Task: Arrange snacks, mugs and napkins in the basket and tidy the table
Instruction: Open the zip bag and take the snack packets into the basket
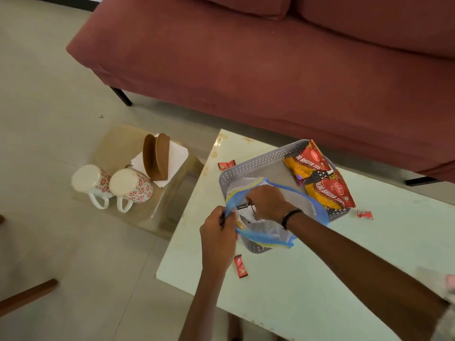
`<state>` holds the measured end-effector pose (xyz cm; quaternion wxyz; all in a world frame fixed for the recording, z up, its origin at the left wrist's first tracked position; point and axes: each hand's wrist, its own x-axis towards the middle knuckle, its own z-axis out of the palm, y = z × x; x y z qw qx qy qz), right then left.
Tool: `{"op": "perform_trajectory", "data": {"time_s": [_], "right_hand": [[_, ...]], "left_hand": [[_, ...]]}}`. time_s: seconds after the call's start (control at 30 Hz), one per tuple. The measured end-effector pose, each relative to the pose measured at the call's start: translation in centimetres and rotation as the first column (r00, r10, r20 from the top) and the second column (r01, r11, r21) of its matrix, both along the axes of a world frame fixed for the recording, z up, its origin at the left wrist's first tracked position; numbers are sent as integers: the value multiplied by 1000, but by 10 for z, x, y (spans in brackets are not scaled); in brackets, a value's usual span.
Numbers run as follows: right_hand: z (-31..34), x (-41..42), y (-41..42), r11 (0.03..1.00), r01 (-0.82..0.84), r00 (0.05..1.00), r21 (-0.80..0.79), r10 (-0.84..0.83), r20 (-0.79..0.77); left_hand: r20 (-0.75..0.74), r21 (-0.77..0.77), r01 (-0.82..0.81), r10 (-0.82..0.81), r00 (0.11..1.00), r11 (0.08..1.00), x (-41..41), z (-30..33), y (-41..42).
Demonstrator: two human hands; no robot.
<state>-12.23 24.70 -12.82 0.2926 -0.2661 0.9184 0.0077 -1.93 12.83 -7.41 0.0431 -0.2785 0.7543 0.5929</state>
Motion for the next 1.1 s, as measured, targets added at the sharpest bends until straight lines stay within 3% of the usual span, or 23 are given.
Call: {"op": "perform_trajectory", "data": {"time_s": [0.1, 0.2, 0.37, 0.53, 0.73, 0.87, 0.97, 1.1], "right_hand": [[32, 14, 18, 986, 30, 979, -167, -63, -196], [73, 36, 44, 941, -77, 910, -330, -69, -409], [92, 65, 82, 775, -134, 818, -618, -266, -511], [88, 69, 100, 706, -219, 760, -673, -309, -572], [108, 63, 127, 638, -273, 614, -720, -460, -641], [100, 47, 157, 693, -154, 472, -704, -575, -669], [60, 36, 175, 776, 13, 511, -630, -547, -663], [-14, 35, 176, 848, 15, 720, -529, -377, -583]], "left_hand": [[13, -14, -22, 22, 1000, 1000, 0, 2, -1], [39, 2, -73, 72, 997, 997, -3, 5, -1], [86, 50, -119, 114, 990, 992, -9, 13, 11], [106, 73, -113, 105, 989, 991, -11, 21, 28], [111, 33, -155, 151, 982, 987, -10, 14, 21], [114, 42, -197, 191, 975, 980, -4, 10, 10], [137, 31, -196, 190, 972, 980, 0, 7, 5], [136, 34, -201, 195, 971, 979, 1, 5, 3]]}}
